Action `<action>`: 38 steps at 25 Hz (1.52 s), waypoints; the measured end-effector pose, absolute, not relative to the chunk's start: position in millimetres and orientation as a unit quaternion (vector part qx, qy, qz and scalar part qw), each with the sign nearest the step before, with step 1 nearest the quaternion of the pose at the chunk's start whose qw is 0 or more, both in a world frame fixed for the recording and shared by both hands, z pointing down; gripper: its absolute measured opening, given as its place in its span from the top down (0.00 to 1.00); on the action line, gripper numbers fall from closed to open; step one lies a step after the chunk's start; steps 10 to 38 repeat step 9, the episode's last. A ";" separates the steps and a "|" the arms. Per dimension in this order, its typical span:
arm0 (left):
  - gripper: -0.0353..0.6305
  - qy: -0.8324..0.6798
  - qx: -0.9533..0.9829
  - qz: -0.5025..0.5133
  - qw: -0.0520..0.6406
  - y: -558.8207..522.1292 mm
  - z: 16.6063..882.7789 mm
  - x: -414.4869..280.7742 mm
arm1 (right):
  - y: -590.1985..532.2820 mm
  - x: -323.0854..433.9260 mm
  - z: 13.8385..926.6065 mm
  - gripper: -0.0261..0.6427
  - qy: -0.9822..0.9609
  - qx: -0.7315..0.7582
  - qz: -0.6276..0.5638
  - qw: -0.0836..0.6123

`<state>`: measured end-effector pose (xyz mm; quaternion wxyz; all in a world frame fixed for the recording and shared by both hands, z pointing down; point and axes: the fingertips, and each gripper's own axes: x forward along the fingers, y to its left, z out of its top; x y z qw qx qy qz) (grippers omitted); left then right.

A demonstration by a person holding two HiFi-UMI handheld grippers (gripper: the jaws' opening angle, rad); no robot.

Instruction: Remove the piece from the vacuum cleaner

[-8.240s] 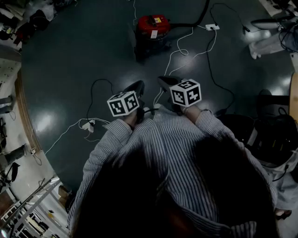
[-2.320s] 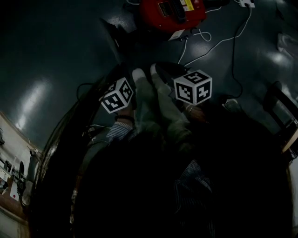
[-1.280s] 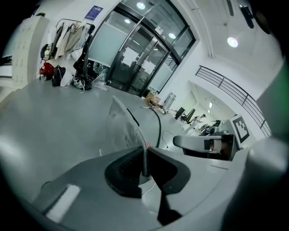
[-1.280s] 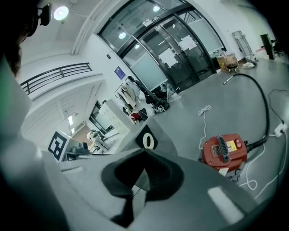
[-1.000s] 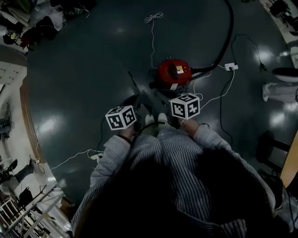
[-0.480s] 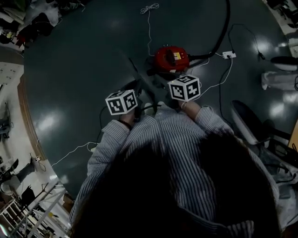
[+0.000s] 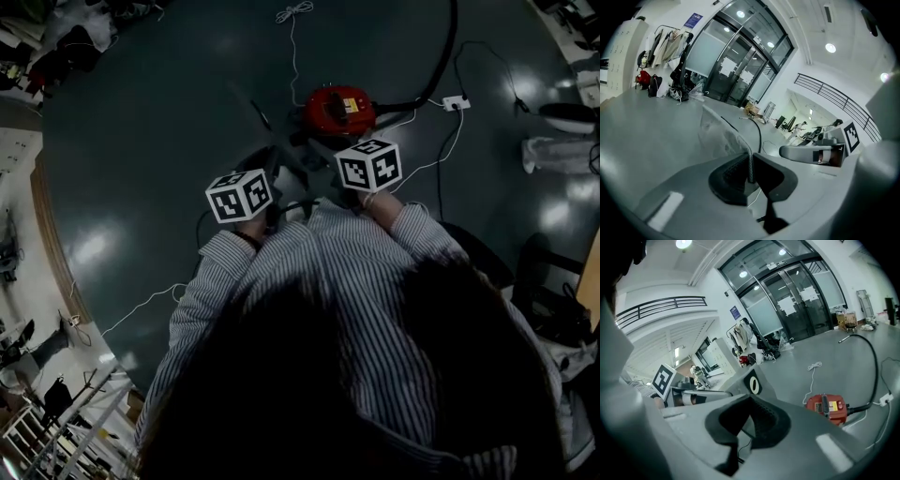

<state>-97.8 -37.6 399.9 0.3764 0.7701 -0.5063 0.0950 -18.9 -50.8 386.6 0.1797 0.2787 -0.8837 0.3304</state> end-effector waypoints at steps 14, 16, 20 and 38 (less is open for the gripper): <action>0.90 -0.506 0.770 0.100 0.375 -37.0 398.7 -94.5 | -51.2 -13.4 383.8 0.96 -0.885 0.282 0.322 0.181; 0.90 -0.506 0.770 0.100 0.375 -37.0 398.7 -94.5 | -51.2 -13.4 383.8 0.96 -0.885 0.282 0.322 0.181; 0.90 -0.506 0.770 0.100 0.375 -37.0 398.7 -94.5 | -51.2 -13.4 383.8 0.96 -0.885 0.282 0.322 0.181; 0.90 -0.506 0.770 0.100 0.375 -37.0 398.7 -94.5 | -51.2 -13.4 383.8 0.96 -0.885 0.282 0.322 0.181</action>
